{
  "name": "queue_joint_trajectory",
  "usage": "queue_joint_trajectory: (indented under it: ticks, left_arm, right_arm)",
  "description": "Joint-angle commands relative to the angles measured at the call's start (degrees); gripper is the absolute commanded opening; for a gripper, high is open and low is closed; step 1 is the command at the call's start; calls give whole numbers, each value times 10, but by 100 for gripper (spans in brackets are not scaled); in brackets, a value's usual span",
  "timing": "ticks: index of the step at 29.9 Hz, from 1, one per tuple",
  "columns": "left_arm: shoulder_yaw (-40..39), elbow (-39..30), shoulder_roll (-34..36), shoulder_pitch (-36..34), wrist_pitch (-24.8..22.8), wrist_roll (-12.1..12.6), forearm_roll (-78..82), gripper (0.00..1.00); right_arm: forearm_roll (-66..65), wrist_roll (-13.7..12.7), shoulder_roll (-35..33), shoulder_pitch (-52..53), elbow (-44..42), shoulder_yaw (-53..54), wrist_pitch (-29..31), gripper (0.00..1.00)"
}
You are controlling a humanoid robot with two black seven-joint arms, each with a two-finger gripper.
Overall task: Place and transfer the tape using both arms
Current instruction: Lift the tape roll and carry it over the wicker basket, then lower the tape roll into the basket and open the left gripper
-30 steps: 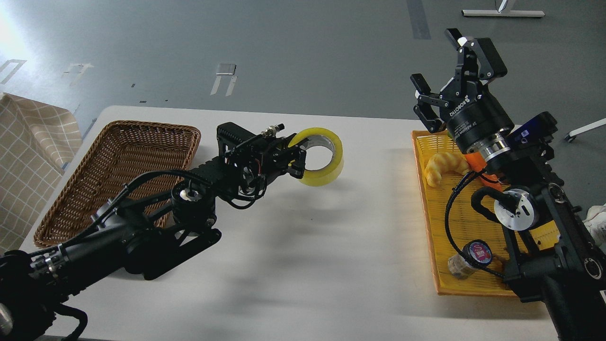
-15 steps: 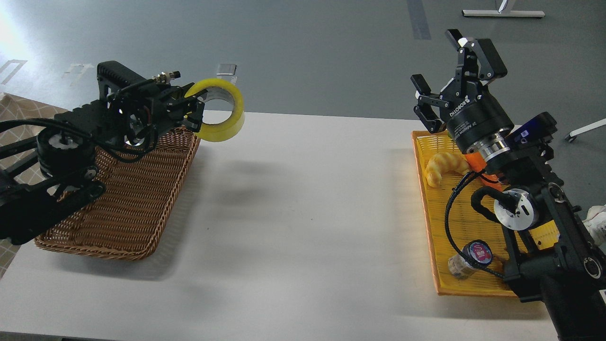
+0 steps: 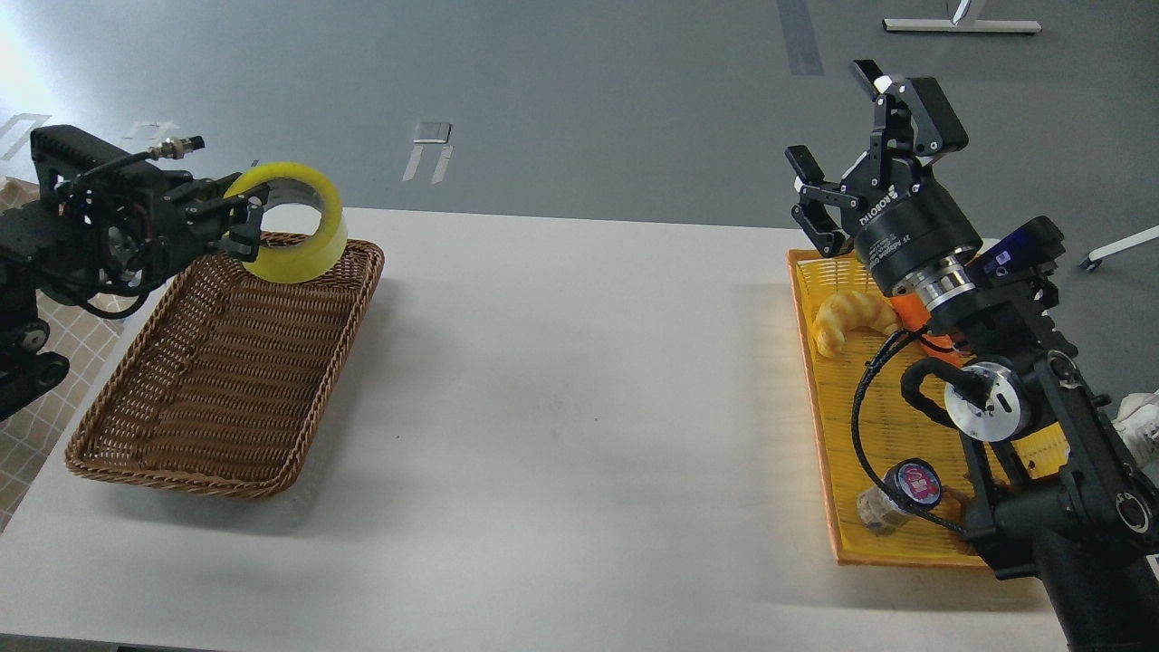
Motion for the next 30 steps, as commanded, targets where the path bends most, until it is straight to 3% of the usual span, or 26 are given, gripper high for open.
queue_joint_trajectory:
  ticks: [1,6,13,30]
  left_arm:
    - [-1,36,-2,34,38,-27,-23,4]
    - [1,92,-10,95,107,-39,-110,4]
    - [1,138,-40,111,113,-91,-112,4]
    - [3,160,-41,126,128,-95,-106,8]
  right_arm:
    - [-1,0,0,0,-1,-1,0,100]
    - [-2,-10,0,0,-1,-1,0,100]
    - [-3,-16,0,-1,-3,-1,0,100]
    - [-3,-16,1,-6,-6,-2,0,100]
